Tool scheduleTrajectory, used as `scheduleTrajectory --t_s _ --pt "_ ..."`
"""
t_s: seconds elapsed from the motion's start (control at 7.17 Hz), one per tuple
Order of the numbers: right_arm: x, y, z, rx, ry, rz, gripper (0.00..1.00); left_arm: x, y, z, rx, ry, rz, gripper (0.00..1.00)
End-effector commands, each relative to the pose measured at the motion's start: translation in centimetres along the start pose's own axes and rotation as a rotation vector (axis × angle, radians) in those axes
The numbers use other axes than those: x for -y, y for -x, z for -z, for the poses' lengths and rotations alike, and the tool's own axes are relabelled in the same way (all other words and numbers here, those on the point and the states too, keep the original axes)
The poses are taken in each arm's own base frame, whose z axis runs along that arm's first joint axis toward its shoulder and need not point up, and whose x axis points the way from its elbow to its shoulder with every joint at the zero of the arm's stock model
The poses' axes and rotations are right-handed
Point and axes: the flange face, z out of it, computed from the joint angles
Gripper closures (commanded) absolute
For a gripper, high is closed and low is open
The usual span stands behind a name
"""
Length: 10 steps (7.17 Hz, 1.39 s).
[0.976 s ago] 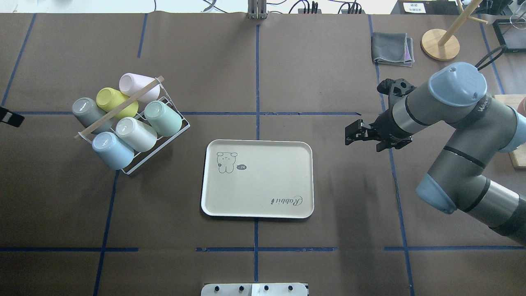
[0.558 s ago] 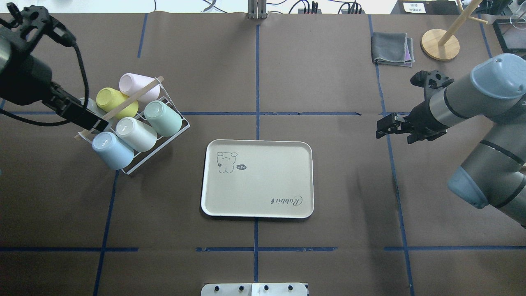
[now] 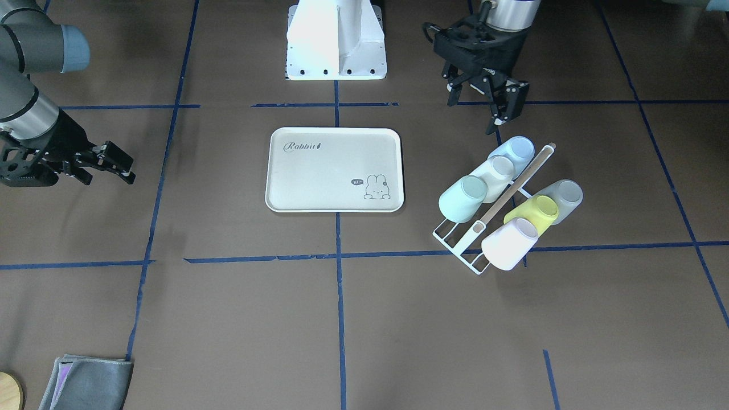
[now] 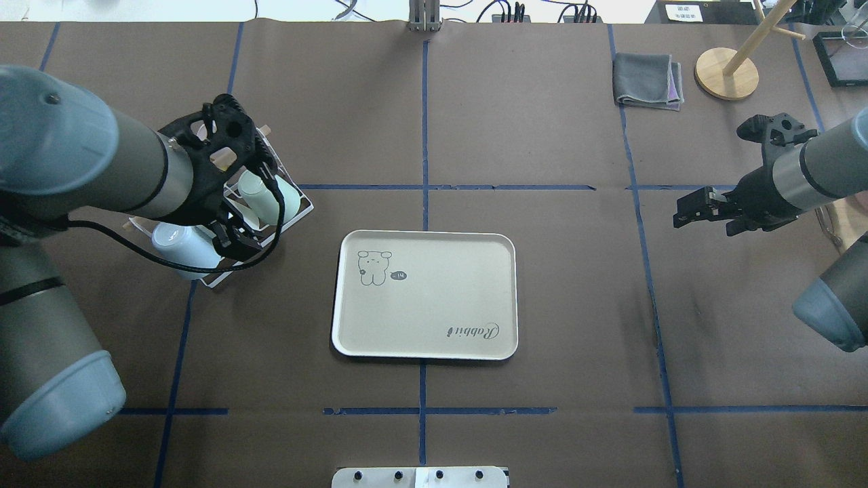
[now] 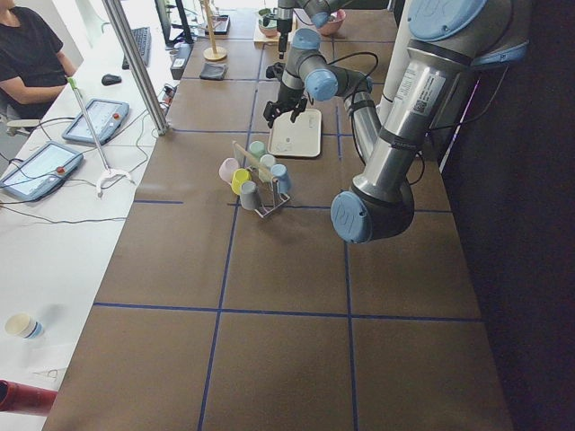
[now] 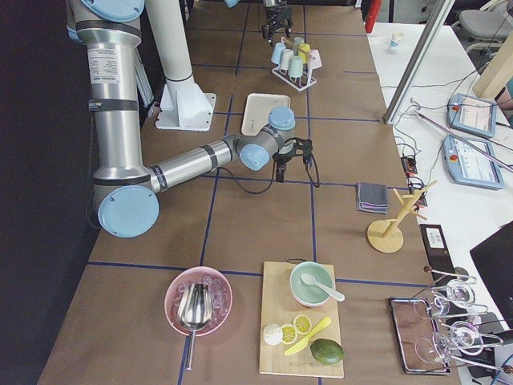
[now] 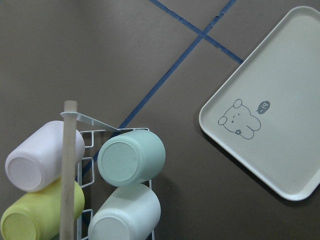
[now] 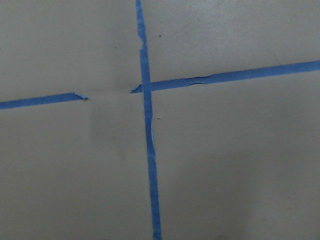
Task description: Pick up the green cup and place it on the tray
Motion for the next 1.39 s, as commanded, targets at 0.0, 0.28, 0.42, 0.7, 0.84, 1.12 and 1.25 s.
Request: scheduleTrajectory --t_s 0.0,0.28,0.42,0.7,0.84,1.12,1.25 --pt "-0.1 -3.3 1.3 -0.019 -0.012 0.013 0.00 1.8 -4.3 -3.5 0.190 0.038 -0.218 0.00" --pt "0.4 -6.3 3.3 0.005 0.000 0.025 0.00 4.5 -6.9 -6.0 0.312 0.184 -0.510 0.00" --pt "0.4 -6.5 3.4 0.004 -0.002 0.024 0.00 5.7 -7.2 -8.1 0.354 0.265 -0.650 0.00" --pt "0.1 -7.2 3.6 0.001 -0.004 0.016 0.00 7.1 -9.1 -12.6 0.417 0.444 -0.972 0.00" --pt "0.1 -7.3 3.7 0.001 -0.005 0.015 0.00 8.7 -11.2 -15.9 0.420 0.549 -1.030 0.00" --pt "-0.2 -8.2 3.4 -0.008 0.003 0.012 0.00 10.0 -13.3 -16.3 0.460 0.713 -1.120 0.00" --pt "-0.3 -8.4 3.2 -0.013 0.006 0.013 0.00 9.2 -13.6 -17.3 0.493 0.780 -1.163 0.00"
